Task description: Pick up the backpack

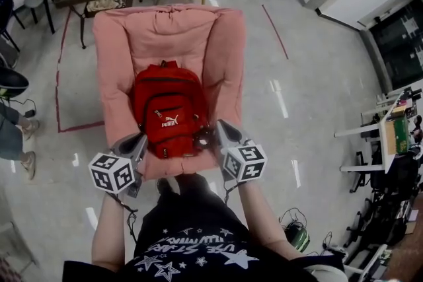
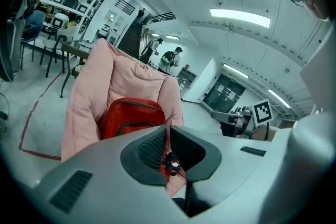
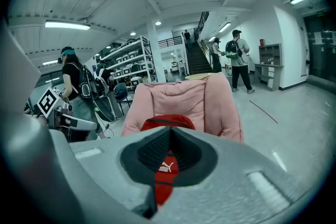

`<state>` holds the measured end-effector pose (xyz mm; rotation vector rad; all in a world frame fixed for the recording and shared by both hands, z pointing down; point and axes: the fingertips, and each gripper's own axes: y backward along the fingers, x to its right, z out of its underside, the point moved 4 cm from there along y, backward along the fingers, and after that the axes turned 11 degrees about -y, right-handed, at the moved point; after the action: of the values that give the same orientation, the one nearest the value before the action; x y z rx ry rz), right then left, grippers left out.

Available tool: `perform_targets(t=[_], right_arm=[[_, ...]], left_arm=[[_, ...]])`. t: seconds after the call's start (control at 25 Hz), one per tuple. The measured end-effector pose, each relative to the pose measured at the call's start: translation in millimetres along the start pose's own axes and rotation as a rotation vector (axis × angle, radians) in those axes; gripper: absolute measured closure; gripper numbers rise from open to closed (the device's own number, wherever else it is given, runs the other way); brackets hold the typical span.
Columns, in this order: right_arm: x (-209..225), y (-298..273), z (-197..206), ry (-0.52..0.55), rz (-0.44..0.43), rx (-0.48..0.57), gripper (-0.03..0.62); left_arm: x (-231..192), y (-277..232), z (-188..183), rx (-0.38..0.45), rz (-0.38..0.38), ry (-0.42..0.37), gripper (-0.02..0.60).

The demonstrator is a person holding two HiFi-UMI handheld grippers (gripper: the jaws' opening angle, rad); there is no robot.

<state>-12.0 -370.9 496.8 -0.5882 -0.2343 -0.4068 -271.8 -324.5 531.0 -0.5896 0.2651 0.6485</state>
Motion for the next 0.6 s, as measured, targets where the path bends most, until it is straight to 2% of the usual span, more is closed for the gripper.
perform_targets(t=[0.24, 0.28, 0.32, 0.44, 0.48, 0.6], right_arm=[[29, -55, 3, -0.011, -0.006, -0.052, 0.591], [33, -66, 3, -0.012, -0.013, -0.066, 0.562], [37, -77, 3, -0.012, -0.021, -0.080, 0.468], [49, -107, 4, -0.006, -0.035, -0.119, 0.378], [52, -117, 5, -0.006, -0.037, -0.134, 0.340], [64, -146, 8, -0.013, -0.047, -0.169, 0.285]], left_arm=[[-27, -38, -5, -0.037, -0.071, -0.017, 0.572], [-33, -44, -6, -0.044, -0.080, -0.018, 0.565], [-38, -51, -7, -0.049, -0.088, -0.017, 0.527], [-58, -72, -12, -0.074, -0.123, -0.025, 0.400], [-64, -79, -13, -0.083, -0.137, -0.032, 0.379], [-84, -101, -16, -0.095, -0.174, -0.043, 0.319]])
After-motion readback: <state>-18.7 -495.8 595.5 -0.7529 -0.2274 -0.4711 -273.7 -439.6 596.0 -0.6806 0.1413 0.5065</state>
